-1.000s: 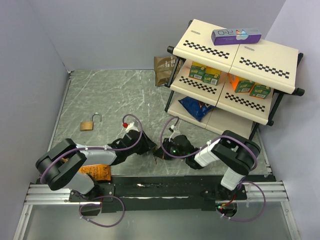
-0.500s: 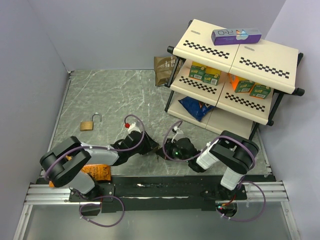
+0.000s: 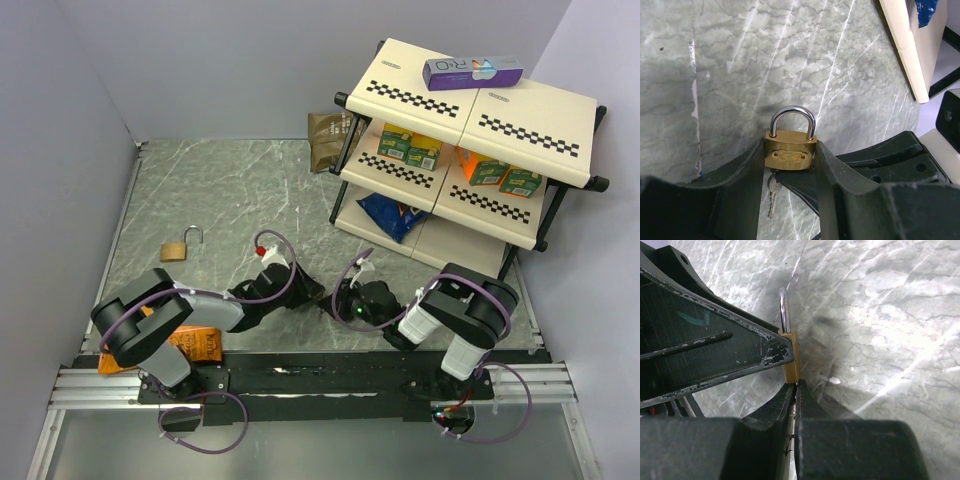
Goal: Unlock with the key
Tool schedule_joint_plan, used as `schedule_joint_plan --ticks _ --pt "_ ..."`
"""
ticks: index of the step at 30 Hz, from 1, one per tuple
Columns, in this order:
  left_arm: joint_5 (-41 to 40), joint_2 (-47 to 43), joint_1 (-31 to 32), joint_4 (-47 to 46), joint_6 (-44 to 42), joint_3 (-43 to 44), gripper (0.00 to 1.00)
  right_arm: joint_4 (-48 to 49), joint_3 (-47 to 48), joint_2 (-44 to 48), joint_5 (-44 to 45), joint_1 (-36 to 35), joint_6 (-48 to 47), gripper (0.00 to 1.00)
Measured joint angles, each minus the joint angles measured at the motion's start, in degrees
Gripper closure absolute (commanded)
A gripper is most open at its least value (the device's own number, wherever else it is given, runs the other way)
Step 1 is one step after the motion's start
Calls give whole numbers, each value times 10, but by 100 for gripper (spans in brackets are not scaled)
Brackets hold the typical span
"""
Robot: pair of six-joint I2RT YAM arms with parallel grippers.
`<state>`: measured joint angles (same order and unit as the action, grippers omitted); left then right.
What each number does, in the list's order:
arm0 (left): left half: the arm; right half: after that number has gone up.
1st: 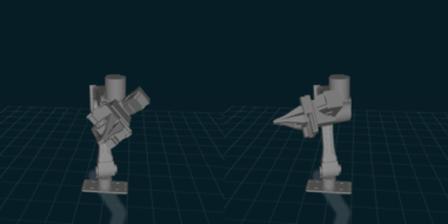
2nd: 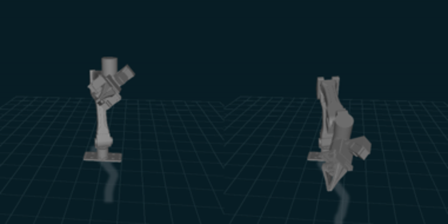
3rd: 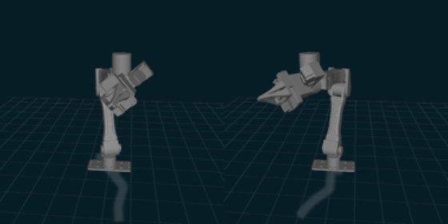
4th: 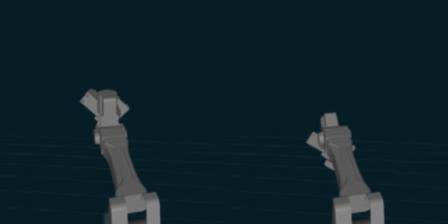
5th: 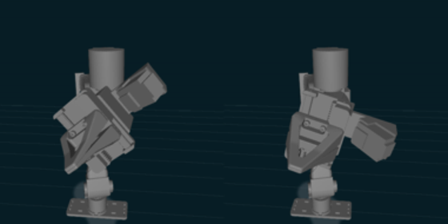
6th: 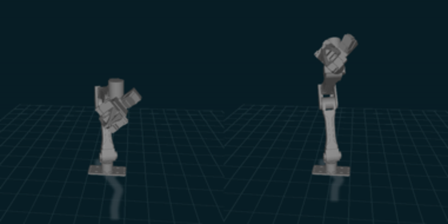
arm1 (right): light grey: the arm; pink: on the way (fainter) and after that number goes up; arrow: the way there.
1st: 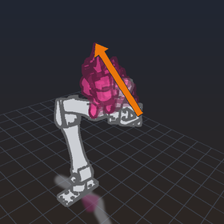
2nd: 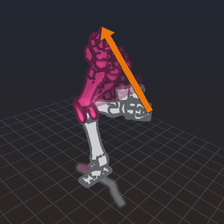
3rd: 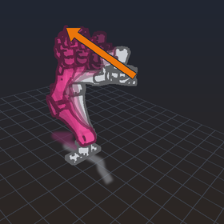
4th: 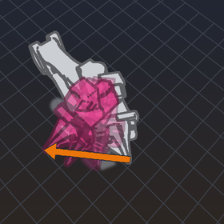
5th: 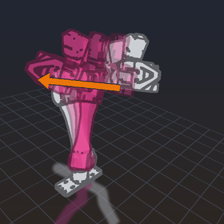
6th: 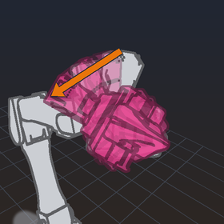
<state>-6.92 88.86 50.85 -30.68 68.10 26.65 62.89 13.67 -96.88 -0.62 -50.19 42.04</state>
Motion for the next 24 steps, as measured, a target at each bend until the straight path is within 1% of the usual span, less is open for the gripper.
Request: schedule_joint_plan --ticks 6,17,24 --pt "11 14 1 -52 -5 -14 99 5 -9 3 -23 15 7 100" --pt "42 14 2 -94 -50 -20 99 49 -36 7 -81 49 31 100" --pt "60 -5 2 -125 -81 -23 99 48 -51 59 -105 67 31 100"
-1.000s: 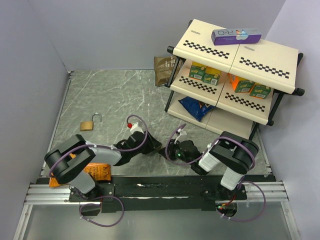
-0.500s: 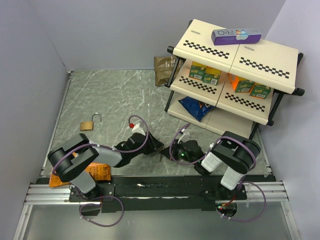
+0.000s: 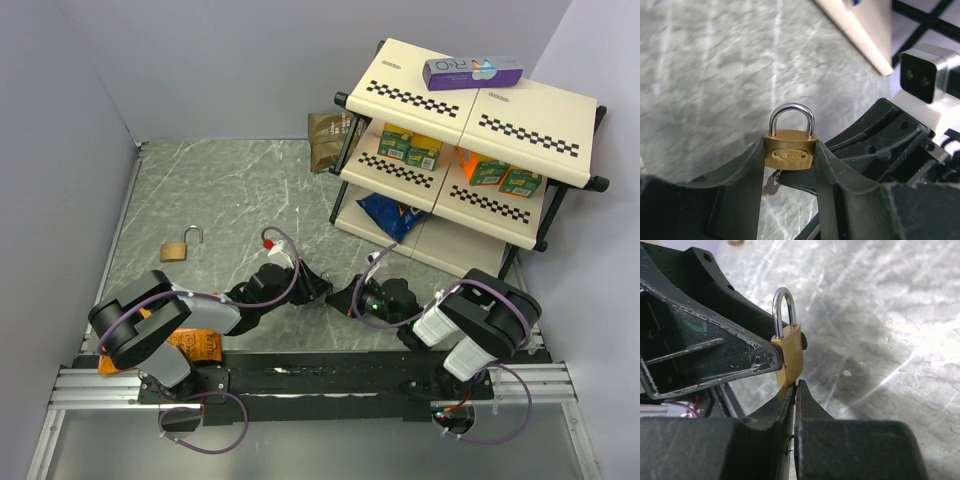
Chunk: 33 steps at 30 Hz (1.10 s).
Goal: Unlock with the key
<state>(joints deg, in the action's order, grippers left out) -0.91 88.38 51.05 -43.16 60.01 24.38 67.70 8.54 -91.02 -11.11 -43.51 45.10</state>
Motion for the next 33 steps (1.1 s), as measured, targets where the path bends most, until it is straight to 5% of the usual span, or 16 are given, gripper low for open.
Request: schedule_joint_plan --ticks 33 --pt "10 -58 19 -66 -56 -4 99 -60 -15 164 -115 60 -35 100"
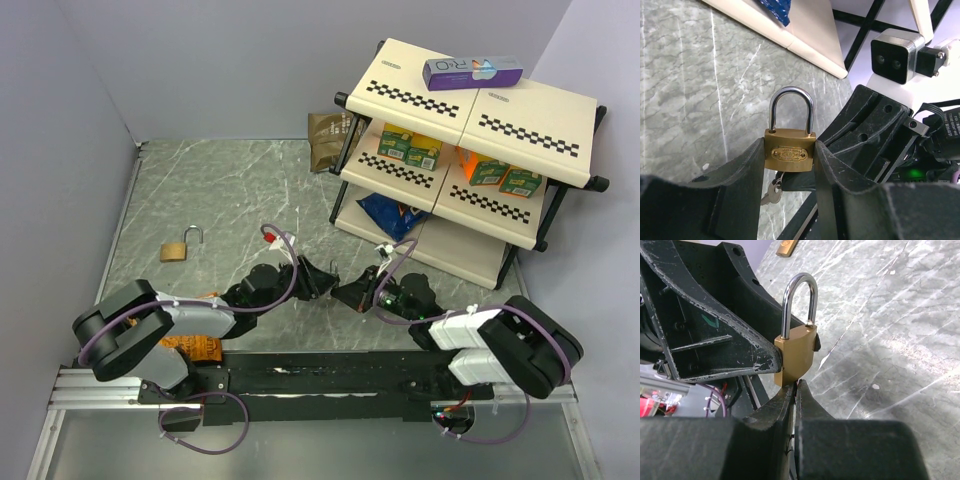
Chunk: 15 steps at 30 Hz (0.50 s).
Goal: Unlock with the key
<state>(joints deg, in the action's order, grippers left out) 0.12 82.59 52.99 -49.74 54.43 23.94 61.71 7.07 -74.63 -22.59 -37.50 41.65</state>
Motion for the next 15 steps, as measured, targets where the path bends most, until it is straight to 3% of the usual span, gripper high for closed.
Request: schedule_joint_plan --ticks 9,15 --pt "-18 -8 13 51 12 14 99 -78 3 47 -2 0 -26 99" --pt "-56 -8 24 203 37 82 99 -116 8 53 20 -6 -38 83"
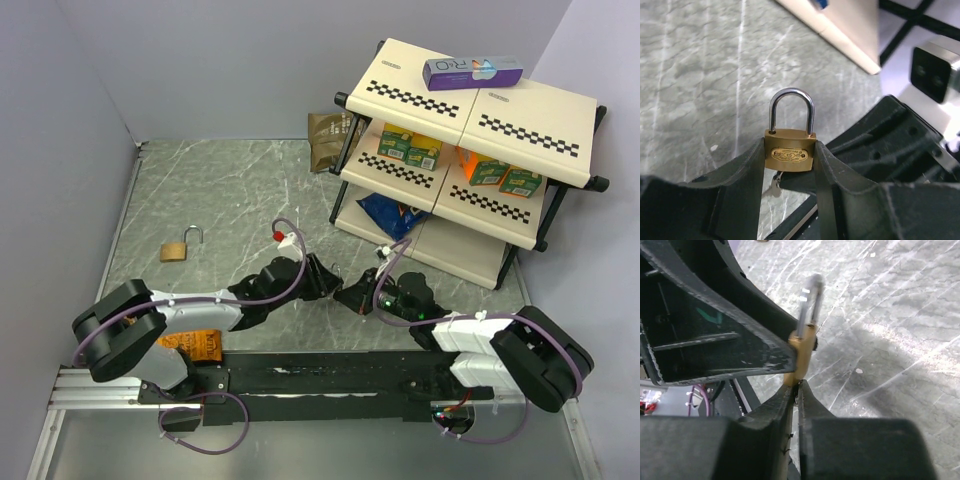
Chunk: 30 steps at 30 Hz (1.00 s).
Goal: Unlock with the key
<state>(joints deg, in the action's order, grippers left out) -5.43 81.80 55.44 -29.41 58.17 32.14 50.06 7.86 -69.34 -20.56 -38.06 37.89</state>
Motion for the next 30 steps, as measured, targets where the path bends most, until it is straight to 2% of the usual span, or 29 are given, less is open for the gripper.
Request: schedule_joint_plan --ticks 3,4,7,15,21,24,30 --pt "-9 9 3 46 10 22 99 -4 5 -7 5 -7 -4 69" --pt "-11 11 4 56 13 26 99 -5 5 -7 4 -9 -3 60" --pt "-17 16 7 82 16 37 99 -7 5 -7 4 -13 -3 51" --pt "-8 27 -5 105 14 59 99 -22 4 26 11 -15 -5 43" --pt "21 27 -40 113 -9 53 99 -25 -16 107 21 -14 -2 33" --pt "45 22 -61 114 -32 39 99 -45 -18 153 20 -12 -3 31" --pt "148 -20 -108 146 -124 24 99 -109 -3 218 -28 19 -21 30"
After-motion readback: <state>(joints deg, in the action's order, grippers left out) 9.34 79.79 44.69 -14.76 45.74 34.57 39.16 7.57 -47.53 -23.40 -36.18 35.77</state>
